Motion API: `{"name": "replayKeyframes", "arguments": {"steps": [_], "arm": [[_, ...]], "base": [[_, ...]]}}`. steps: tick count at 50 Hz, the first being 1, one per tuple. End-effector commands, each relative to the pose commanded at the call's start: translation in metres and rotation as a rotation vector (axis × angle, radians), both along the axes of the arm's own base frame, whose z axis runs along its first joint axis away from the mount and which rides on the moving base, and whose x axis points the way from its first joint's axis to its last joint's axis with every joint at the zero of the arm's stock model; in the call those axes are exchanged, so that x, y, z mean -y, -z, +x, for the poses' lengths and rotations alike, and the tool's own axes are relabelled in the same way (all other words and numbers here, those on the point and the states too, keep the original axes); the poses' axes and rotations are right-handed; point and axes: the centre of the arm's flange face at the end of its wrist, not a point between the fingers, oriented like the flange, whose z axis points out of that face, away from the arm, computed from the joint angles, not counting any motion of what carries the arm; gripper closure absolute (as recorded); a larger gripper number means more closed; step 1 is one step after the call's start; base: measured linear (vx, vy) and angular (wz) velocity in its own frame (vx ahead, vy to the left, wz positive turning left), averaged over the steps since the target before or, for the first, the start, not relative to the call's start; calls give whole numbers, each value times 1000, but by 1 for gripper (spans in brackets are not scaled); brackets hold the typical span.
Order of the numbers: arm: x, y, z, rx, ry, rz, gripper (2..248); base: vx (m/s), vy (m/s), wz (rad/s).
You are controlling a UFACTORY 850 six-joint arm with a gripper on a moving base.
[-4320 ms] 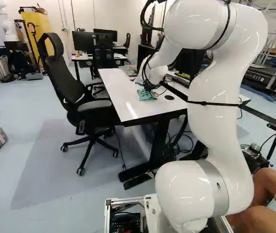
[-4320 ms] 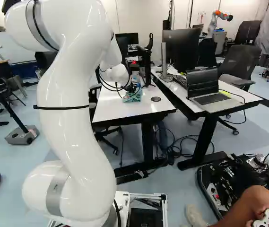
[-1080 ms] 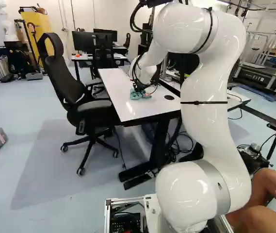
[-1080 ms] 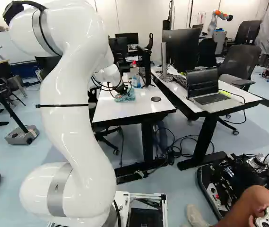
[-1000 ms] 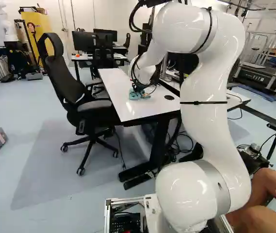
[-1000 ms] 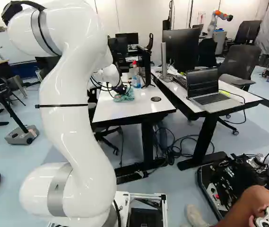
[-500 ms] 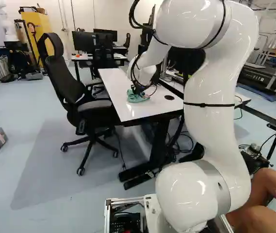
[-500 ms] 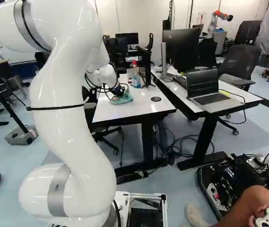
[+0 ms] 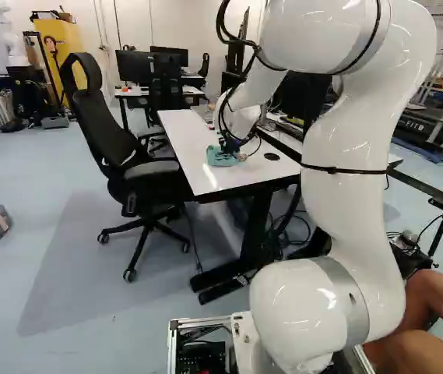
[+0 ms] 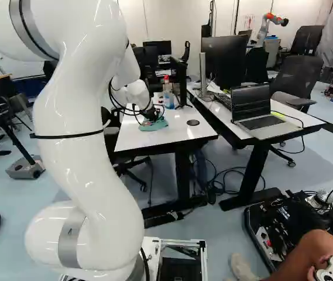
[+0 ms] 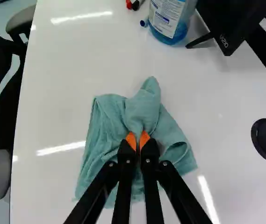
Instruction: Clean the table with the green towel
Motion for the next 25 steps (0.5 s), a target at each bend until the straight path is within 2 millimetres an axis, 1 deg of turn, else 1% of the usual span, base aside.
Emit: {"name": "replayKeyframes", "arguments": {"steps": [17, 25], "arm": [[30, 0, 0, 0, 50, 0, 222], [43, 0, 5, 3, 73, 0, 222]], "base": [[0, 0, 0], [0, 0, 0]]}}
